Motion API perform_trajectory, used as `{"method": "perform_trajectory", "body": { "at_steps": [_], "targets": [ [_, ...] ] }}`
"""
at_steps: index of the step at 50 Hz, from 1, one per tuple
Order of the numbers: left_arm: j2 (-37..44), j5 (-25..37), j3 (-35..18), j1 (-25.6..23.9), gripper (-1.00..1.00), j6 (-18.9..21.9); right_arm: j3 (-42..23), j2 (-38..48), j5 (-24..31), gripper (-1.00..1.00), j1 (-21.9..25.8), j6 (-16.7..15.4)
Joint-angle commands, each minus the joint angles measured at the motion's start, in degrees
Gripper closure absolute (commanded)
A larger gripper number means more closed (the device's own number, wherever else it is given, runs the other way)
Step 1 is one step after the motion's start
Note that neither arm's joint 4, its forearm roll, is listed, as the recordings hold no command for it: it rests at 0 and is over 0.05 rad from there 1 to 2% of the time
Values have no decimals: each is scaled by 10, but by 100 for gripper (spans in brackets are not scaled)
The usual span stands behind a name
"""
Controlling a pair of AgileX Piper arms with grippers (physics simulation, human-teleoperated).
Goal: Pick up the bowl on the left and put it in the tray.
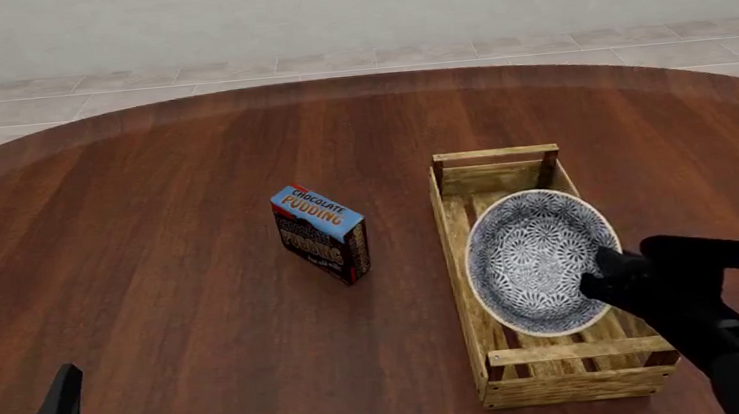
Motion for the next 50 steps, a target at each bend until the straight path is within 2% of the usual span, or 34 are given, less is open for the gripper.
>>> {"method": "perform_trajectory", "body": {
  "at_steps": [1,6,50],
  "targets": [
    [0,0,0,0,-100,0,-6,10,-8,100,-1,0],
    [0,0,0,0,-100,0,-10,33,-16,100,-3,7],
    [0,0,0,0,-100,0,-18,60,-43,100,-7,-15]
  ]
}}
